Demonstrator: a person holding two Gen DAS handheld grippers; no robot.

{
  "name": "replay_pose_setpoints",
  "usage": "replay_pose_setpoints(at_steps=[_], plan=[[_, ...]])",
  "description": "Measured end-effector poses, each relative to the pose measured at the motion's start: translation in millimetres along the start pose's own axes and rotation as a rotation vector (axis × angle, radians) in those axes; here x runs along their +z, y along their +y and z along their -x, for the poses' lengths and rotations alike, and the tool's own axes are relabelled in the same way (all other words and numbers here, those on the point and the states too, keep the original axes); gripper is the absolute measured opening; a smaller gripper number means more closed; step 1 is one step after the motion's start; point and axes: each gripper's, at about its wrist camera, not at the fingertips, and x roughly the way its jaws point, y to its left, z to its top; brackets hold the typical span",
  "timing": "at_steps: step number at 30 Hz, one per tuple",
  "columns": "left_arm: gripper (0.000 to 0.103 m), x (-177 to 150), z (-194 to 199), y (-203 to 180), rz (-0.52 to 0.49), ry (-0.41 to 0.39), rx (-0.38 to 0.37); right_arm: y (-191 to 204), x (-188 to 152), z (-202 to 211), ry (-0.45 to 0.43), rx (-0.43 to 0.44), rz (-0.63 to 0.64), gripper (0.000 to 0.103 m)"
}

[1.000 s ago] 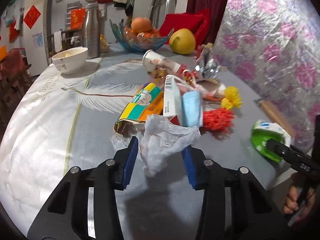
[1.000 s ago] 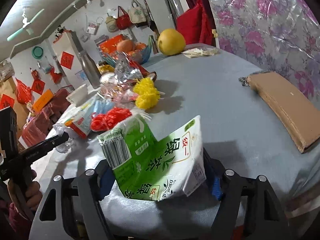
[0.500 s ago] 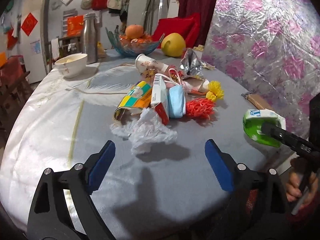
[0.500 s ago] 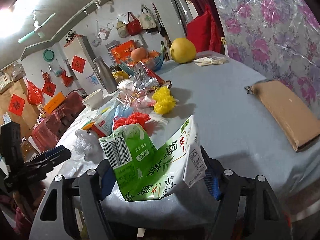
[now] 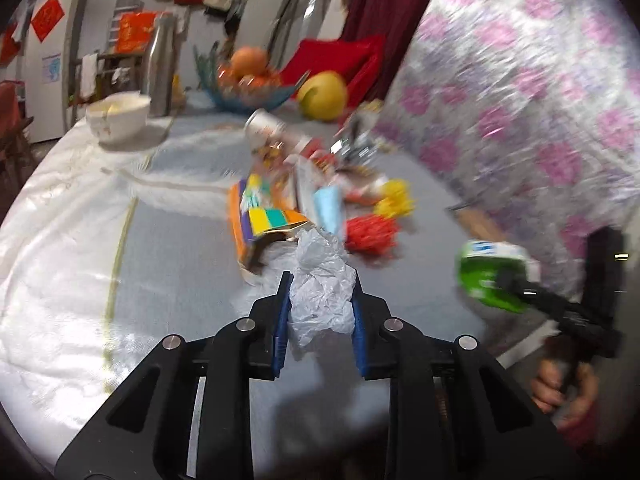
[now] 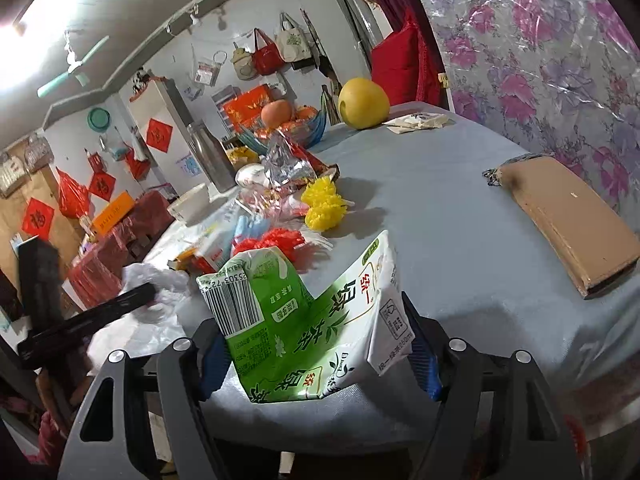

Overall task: Collect trash
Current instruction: 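Carry the bag and carton to the red wastebasket and release both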

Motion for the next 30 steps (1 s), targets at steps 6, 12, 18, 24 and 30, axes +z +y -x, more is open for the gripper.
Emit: replay_pose_setpoints(at_steps=[6, 12, 18, 24, 30], plan=[[0.027, 23, 38, -13, 0.006, -0.073, -0.075, -1, 6, 23, -0.043, 0.021, -0.017, 0.073], [0.027, 35, 39, -33, -0.026, -0.074, -0.093, -9, 8, 50, -0.085, 0.003, -0.019, 0.073], [0.027, 34, 31, -79, -0.119, -0.05, -0.173, -36, -2, 94, -0.094, -0.082, -0.019, 0.073], [0.027, 18, -2, -132, -0.197, 0.06, -0.278, -92, -44, 121, 0.023, -0.255, -0.071, 0.073], [0.028, -4, -41, -179, -0.26, 0.187, -0.34, -167, -103, 97, 0.241, -0.388, -0.186, 0.076]])
